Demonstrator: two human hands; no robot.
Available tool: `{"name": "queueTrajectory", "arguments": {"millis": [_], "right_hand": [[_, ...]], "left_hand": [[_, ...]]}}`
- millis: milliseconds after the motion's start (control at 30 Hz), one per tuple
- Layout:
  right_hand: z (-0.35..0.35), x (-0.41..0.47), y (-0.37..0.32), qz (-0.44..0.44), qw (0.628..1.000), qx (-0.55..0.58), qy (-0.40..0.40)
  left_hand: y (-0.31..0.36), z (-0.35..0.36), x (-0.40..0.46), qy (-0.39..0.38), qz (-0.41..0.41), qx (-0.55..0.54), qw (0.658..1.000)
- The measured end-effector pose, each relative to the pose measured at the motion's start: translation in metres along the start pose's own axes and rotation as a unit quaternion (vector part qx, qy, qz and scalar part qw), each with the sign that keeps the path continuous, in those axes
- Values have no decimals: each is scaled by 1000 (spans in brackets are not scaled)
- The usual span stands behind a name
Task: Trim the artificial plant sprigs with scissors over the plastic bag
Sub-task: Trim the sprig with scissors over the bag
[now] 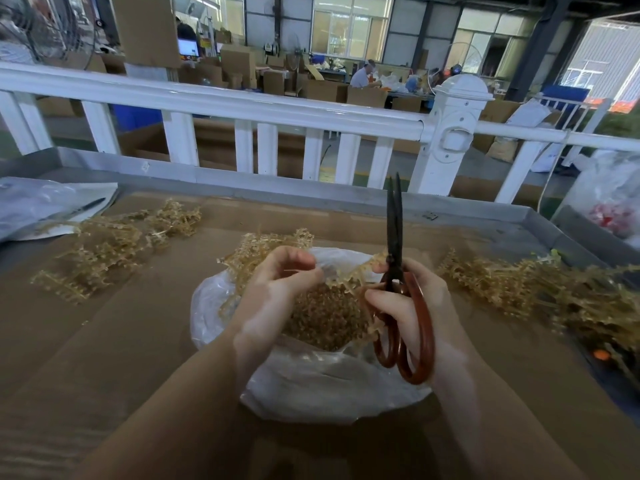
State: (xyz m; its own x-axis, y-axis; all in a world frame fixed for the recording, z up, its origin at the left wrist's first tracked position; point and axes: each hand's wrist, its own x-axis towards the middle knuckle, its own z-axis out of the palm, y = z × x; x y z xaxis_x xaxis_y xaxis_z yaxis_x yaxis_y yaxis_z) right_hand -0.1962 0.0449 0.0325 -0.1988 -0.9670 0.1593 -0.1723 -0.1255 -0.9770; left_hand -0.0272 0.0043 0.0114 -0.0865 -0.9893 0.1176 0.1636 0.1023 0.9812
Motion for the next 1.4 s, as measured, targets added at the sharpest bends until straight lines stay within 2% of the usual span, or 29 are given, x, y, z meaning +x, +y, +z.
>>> {"name": "queueTrajectory", "arguments": {"millis": [100, 200, 300, 400, 467, 600, 800, 1000, 1100, 1267, 1400], "right_hand": [[0, -1, -4, -17, 998, -29, -44], [1, -2, -6, -25, 997, -34, -63], [0, -2, -7, -17, 998, 6, -56], [-1, -2, -7, 11, 996, 72, -42], [-1, -2, -6, 14, 996, 77, -36], [-1, -2, -7, 14, 998, 59, -25], [-3, -1, -4, 5, 999, 24, -22], [-3, 2, 0, -8, 1000, 1, -9], [-2, 5, 0, -27, 999, -19, 17], [-3, 2, 1, -94, 979, -168, 62], [-1, -8, 3, -103, 972, -204, 44]], "left_hand": [[4, 7, 2, -38, -81, 1, 996], [9, 10, 1, -75, -146, -85, 983], [16, 8, 0, -89, -153, -160, 971], [18, 7, 0, -102, -154, -181, 966], [19, 7, -1, -109, -154, -183, 965], [18, 3, -1, -124, -149, -169, 966], [16, -8, 1, -140, -122, -72, 980], [17, -11, 1, -156, -138, -16, 978], [13, -10, 2, -127, -161, -58, 977], [-1, -5, 3, -6, -153, -163, 975], [-12, -1, 3, 29, -124, -188, 974]]}}
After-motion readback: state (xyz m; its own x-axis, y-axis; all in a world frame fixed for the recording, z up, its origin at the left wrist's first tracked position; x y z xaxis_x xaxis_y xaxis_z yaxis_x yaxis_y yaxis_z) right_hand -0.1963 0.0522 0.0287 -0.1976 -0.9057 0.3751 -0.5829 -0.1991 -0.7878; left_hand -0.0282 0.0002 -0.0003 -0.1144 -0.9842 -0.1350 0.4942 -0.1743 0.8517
